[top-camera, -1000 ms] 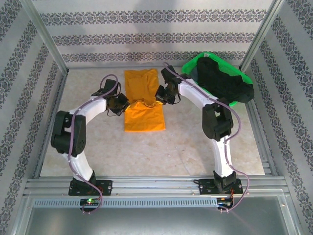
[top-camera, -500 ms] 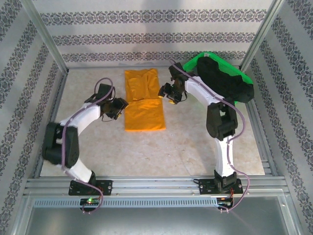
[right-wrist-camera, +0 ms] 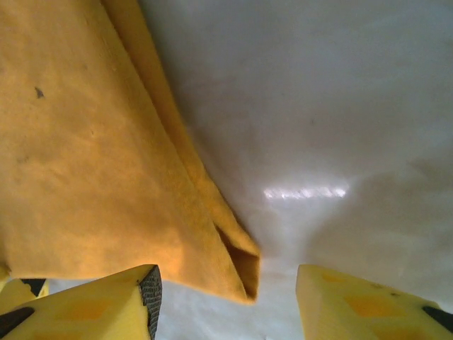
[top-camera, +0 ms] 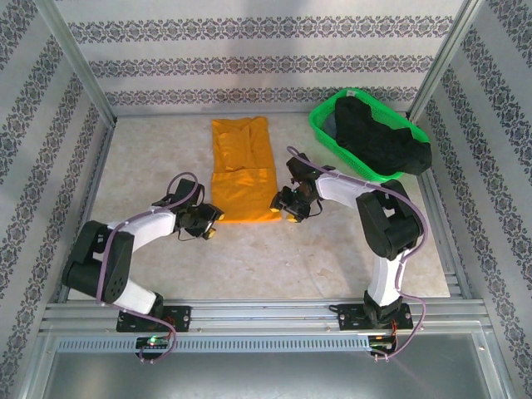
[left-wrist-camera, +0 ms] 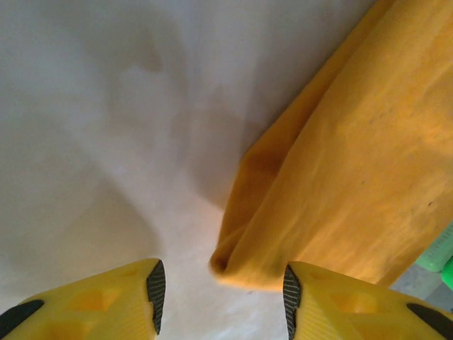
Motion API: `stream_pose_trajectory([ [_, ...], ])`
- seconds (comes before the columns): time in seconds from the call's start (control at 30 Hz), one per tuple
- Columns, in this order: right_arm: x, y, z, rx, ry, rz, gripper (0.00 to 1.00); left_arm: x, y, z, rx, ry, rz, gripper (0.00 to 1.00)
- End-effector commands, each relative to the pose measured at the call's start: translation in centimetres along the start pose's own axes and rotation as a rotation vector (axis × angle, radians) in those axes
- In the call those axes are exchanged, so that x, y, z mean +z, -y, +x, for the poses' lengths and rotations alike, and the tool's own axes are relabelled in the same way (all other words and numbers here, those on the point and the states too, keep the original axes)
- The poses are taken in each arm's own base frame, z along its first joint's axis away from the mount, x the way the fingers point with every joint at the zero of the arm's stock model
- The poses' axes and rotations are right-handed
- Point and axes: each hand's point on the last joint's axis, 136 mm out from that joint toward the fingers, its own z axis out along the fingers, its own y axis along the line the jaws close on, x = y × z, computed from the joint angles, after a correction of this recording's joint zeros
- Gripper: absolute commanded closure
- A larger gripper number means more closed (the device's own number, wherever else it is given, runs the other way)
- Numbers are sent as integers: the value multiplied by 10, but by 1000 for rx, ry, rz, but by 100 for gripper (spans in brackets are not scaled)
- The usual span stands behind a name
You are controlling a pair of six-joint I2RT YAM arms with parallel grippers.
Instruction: Fold and stack the t-shirts
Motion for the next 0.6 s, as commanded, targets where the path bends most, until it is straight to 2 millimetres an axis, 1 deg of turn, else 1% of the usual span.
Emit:
stream_pose_trajectory([
  [0.0, 13, -15, 1, 17, -18, -50, 50, 7, 34, -6, 7, 0, 84, 60],
  [0.13, 21, -16, -1, 43, -32, -35, 62, 16, 34, -11, 10, 9, 77, 79],
  [0.2, 23, -14, -4, 55, -30, -28, 73, 18, 39, -16, 11, 16, 84, 87],
  [0.27, 21, -15, -8, 61, -13, -30, 89, 16, 45, -18, 27, 24, 86, 96],
  [0.3, 18, -15, -10, 61, -1, -27, 97, 14, 46, -18, 39, 28, 77, 100],
  [0.33, 14, -14, -10, 61, 9, -20, 100, 12, 44, -18, 46, 29, 65, 100],
  [0.4, 6, -12, -9, 55, 26, -4, 100, 5, 39, -14, 61, 25, 39, 100],
  [0.47, 1, -9, -4, 48, 24, 0, 100, 0, 26, -7, 73, 4, 9, 100],
  [0.57, -1, -7, 12, 31, -11, -6, 100, -9, 11, 8, 92, -40, 6, 100],
])
